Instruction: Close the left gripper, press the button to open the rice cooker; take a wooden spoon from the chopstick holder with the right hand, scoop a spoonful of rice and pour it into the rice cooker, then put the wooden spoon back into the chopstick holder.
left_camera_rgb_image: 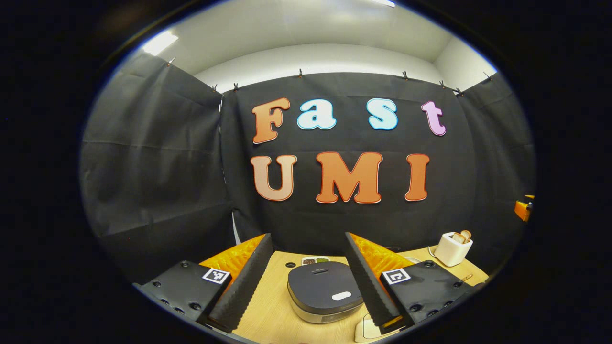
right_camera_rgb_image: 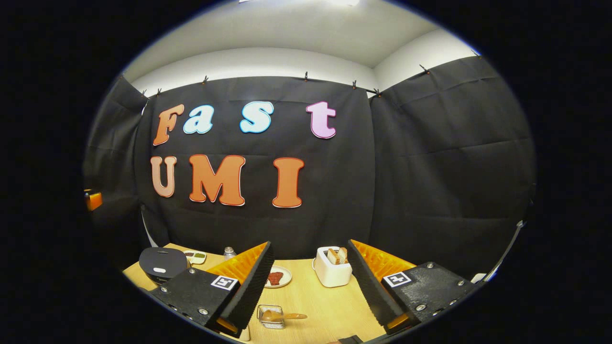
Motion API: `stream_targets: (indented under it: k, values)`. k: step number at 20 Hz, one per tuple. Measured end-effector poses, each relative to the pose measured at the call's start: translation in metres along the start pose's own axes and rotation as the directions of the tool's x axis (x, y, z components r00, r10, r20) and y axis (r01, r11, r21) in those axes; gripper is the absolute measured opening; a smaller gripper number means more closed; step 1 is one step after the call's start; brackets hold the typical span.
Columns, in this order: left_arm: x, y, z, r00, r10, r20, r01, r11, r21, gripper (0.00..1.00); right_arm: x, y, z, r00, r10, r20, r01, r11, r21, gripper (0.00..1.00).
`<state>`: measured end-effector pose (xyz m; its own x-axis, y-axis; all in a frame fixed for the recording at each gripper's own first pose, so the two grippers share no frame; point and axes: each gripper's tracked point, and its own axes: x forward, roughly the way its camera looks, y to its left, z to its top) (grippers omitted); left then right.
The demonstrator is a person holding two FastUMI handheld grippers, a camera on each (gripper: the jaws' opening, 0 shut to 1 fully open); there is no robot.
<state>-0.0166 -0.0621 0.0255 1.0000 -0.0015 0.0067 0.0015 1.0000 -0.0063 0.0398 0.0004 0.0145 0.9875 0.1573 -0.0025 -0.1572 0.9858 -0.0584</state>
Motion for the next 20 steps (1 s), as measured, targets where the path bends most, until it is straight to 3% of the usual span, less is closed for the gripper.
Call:
stream_targets:
  k: [5, 6, 8, 9, 10, 12, 16, 18, 19, 20]
  values:
    - [-0.002, 0.006, -0.002, 1.000, 0.011, -0.009, -0.011, 1.000, 0.002, 1.00, 0.000, 0.005, 0.004, 1.000, 0.010, 0.015, -0.010, 0.999, -0.032, 0.95]
    - [-0.003, 0.006, -0.004, 1.000, 0.010, -0.014, -0.010, 1.000, 0.001, 1.00, -0.001, 0.006, 0.004, 1.000, 0.014, 0.020, -0.013, 0.999, -0.034, 1.00]
    - [-0.002, 0.004, -0.008, 1.000, 0.008, -0.020, -0.008, 1.000, 0.005, 0.99, 0.000, 0.003, 0.004, 1.000, 0.009, 0.025, -0.008, 0.999, -0.043, 0.95]
    - [-0.001, 0.003, -0.007, 1.000, 0.004, -0.020, -0.004, 1.000, 0.006, 0.92, 0.000, 0.002, 0.004, 1.000, 0.006, 0.024, -0.005, 0.999, -0.047, 1.00]
    - [0.000, 0.003, -0.010, 1.000, 0.006, -0.023, -0.006, 1.000, 0.010, 0.84, -0.001, 0.000, 0.003, 1.000, 0.004, 0.022, -0.003, 0.999, -0.050, 0.95]
    - [0.001, -0.001, -0.013, 0.999, -0.007, -0.034, 0.007, 1.000, 0.018, 0.69, 0.000, -0.002, 0.001, 1.000, -0.001, 0.015, 0.002, 0.999, -0.051, 0.95]
    - [0.005, -0.012, -0.015, 0.998, -0.039, -0.038, 0.040, 0.999, 0.020, 0.66, 0.001, -0.004, 0.000, 1.000, -0.003, 0.013, 0.004, 0.998, -0.055, 0.95]
    - [0.010, 0.000, -0.008, 1.000, 0.015, -0.013, -0.015, 1.000, 0.024, 0.29, 0.004, -0.004, 0.000, 1.000, -0.008, 0.011, 0.009, 0.998, -0.060, 0.95]
    - [0.010, -0.003, -0.013, 1.000, 0.002, -0.022, -0.001, 1.000, 0.020, 0.11, 0.004, -0.004, -0.001, 1.000, -0.010, 0.010, 0.010, 0.998, -0.062, 0.95]
    - [0.010, -0.007, -0.019, 0.999, -0.014, -0.041, 0.015, 1.000, 0.012, 0.10, 0.004, -0.004, -0.002, 1.000, -0.009, 0.008, 0.009, 0.998, -0.063, 0.95]
